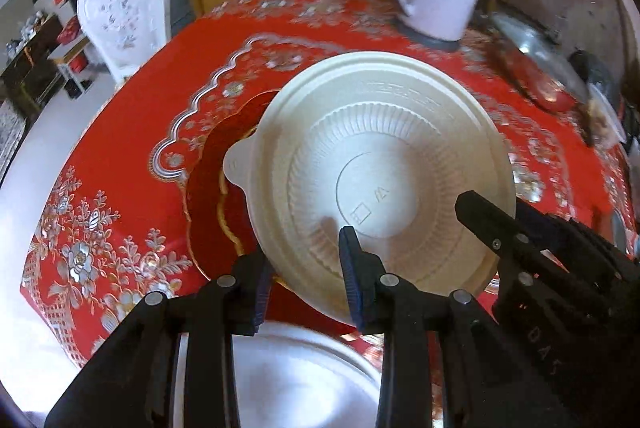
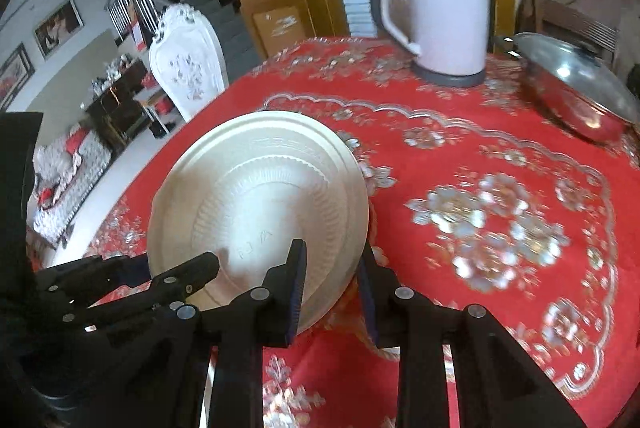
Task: Organize plates and bowls
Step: 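Lower the strainer bowl onto the gold-rimmed plate and open both tools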
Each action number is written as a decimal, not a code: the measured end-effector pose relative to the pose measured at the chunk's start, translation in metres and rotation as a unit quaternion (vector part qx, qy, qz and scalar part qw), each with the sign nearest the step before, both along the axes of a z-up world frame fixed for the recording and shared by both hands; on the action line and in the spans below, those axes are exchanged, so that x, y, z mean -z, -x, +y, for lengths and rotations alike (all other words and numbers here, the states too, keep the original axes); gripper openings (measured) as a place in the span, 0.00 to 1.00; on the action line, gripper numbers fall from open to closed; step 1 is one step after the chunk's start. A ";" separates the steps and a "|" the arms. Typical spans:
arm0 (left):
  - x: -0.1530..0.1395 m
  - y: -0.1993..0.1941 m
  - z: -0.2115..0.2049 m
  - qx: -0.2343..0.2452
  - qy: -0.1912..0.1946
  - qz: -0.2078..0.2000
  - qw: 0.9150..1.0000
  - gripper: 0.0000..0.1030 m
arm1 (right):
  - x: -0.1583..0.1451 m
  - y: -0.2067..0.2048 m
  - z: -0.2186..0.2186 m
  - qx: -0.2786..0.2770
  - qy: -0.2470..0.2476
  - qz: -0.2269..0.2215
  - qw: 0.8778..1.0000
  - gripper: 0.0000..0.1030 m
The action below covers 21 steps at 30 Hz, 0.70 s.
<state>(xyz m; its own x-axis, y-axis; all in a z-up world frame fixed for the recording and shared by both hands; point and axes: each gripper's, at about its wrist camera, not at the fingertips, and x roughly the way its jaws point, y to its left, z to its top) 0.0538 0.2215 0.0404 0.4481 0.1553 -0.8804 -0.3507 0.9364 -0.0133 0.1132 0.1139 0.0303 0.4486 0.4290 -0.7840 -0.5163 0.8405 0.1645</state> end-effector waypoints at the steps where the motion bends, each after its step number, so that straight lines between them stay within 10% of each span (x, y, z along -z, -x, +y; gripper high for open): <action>1: 0.006 -0.004 0.006 -0.005 0.007 0.008 1.000 0.28 | 0.004 -0.002 0.005 -0.002 0.004 0.002 1.000 0.27; 21: 0.034 -0.017 0.024 -0.027 0.003 0.032 0.999 0.37 | 0.026 -0.007 0.016 -0.004 0.010 0.021 1.000 0.33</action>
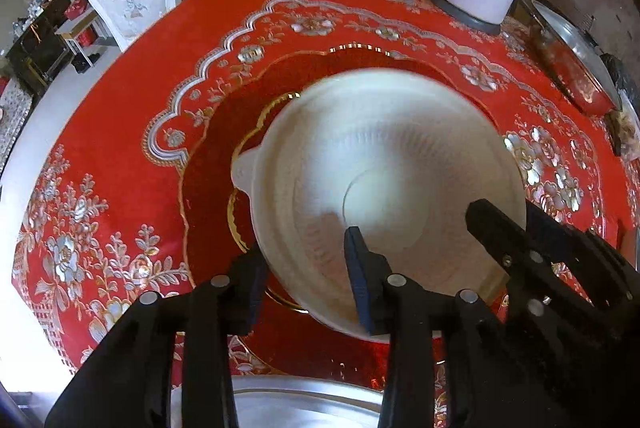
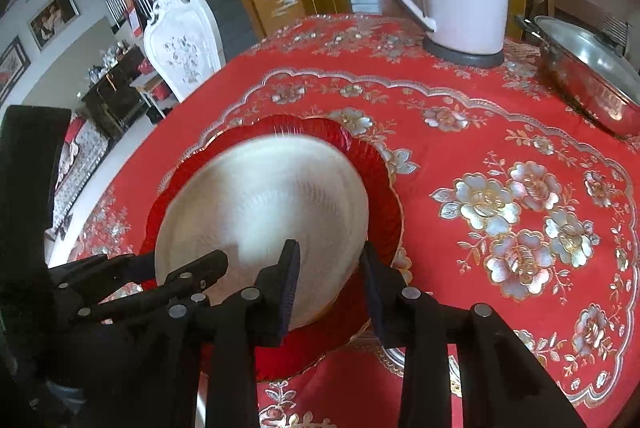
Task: Organize plates and bowls
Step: 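Lower the strainer bowl onto the gold-rimmed plate and open both tools, then reach both tools to the white plate at the table edge and grip its rim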
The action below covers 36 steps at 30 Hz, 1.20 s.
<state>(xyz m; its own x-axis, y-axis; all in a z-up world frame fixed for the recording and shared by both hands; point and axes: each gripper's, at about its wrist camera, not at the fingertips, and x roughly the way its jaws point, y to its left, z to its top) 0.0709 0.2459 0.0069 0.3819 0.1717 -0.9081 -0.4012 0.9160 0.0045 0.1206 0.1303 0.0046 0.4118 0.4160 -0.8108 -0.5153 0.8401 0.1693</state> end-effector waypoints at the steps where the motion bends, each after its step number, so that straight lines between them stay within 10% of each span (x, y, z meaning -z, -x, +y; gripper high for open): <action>1: -0.002 0.001 0.000 -0.002 -0.006 -0.004 1.000 0.41 | -0.002 0.002 -0.001 0.000 -0.003 -0.003 1.000 0.33; 6: -0.015 0.009 -0.002 -0.012 -0.050 -0.028 0.998 0.56 | -0.009 0.008 -0.008 0.000 -0.019 -0.006 1.000 0.38; 36: -0.052 0.107 -0.062 0.028 -0.092 -0.162 0.982 0.69 | -0.031 0.096 -0.080 -0.030 -0.062 -0.013 0.998 0.55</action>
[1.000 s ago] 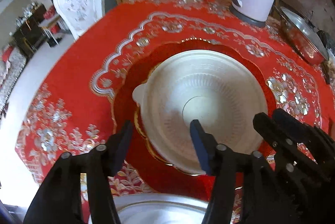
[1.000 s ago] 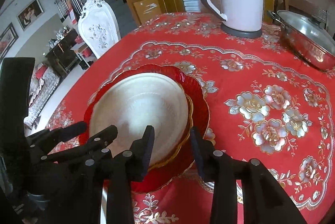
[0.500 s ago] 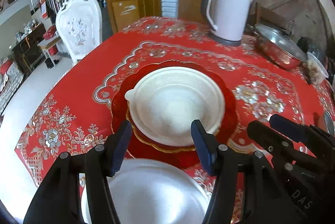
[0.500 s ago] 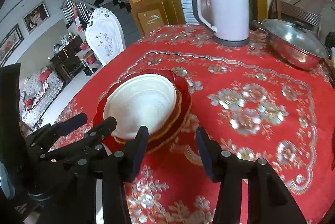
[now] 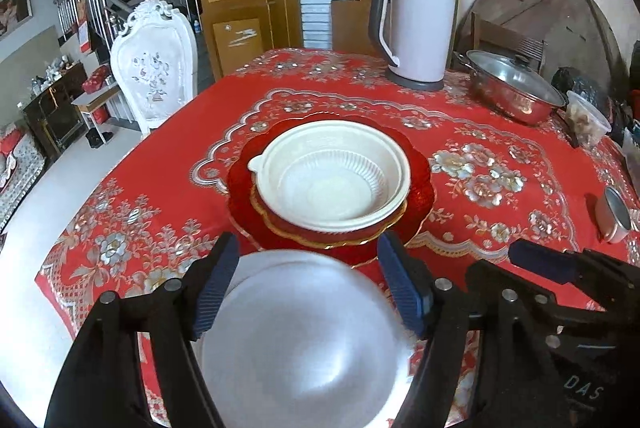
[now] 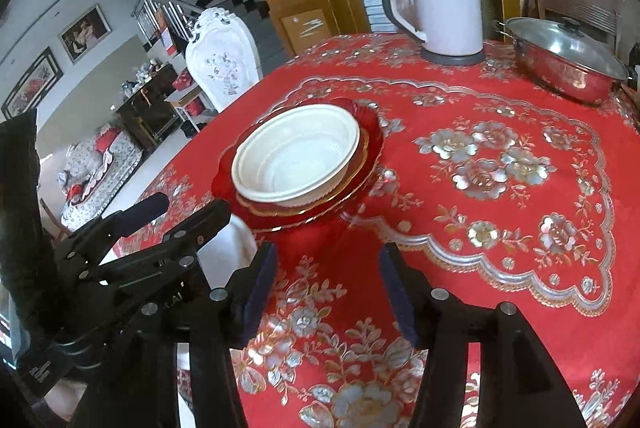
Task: Organize plates and bowls
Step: 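Reach both tools to the white plate at the table edge and grip its rim, then lift the white plate with both tools and carry it over a red plate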
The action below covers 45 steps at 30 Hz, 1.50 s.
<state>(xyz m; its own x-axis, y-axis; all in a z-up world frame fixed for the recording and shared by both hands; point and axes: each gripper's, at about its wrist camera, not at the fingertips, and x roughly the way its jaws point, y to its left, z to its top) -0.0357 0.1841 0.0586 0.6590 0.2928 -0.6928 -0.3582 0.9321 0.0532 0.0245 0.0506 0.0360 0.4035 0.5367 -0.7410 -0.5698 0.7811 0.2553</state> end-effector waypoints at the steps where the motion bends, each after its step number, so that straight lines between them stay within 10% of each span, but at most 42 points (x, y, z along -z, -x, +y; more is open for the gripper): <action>1: 0.002 0.003 0.001 0.000 -0.003 0.002 1.000 0.69 | 0.001 0.002 0.000 -0.001 0.000 0.002 1.000 0.55; 25: 0.043 0.045 0.080 -0.004 0.068 0.086 0.994 0.69 | 0.051 0.020 0.061 -0.074 0.011 0.084 0.994 0.54; 29: 0.058 0.038 0.076 0.007 0.077 0.109 0.991 0.68 | 0.058 0.021 0.060 -0.079 0.016 0.088 0.993 0.34; 34: 0.068 0.033 0.068 0.035 0.088 0.128 0.987 0.33 | 0.057 0.031 0.062 -0.092 0.035 0.067 0.993 0.27; 45: 0.008 0.030 0.053 0.061 0.066 0.084 0.992 0.30 | 0.007 0.027 0.055 -0.088 0.045 0.013 0.995 0.28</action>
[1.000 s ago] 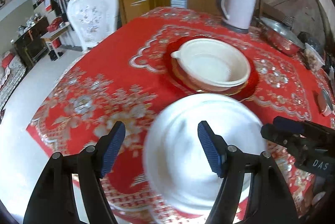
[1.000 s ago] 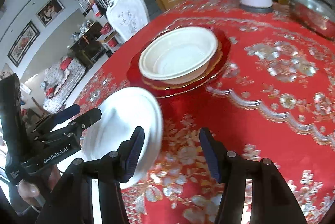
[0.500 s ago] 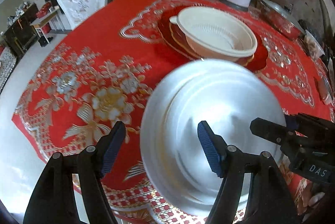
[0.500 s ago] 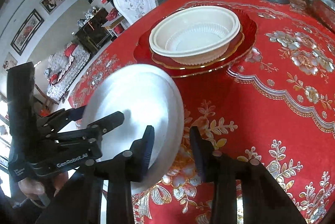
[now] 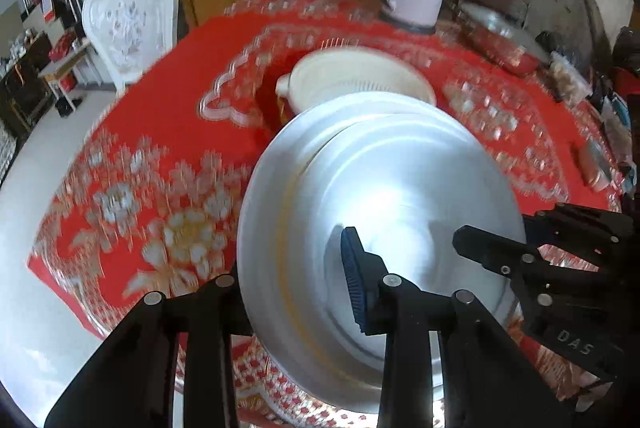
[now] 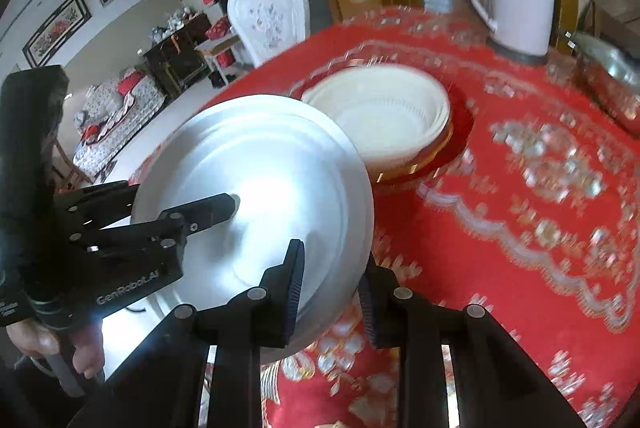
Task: Organize plates and bowls
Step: 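Lift the white plate with both tools and carry it over a red plate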
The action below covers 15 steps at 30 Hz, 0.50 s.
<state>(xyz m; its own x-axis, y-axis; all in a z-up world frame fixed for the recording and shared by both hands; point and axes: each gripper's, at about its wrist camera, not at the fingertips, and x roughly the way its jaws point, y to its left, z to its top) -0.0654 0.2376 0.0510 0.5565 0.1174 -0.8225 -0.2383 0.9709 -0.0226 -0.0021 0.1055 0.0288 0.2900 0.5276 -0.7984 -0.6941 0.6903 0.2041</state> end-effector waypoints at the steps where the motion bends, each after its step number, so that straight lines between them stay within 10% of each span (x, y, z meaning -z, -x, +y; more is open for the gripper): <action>1: -0.008 -0.006 -0.001 0.001 -0.004 -0.007 1.000 0.30 | -0.005 -0.006 0.000 0.004 -0.003 -0.002 1.000 0.28; 15: -0.004 -0.129 0.023 -0.037 -0.018 0.003 0.999 0.31 | 0.002 -0.115 0.034 0.071 0.024 -0.012 0.997 0.30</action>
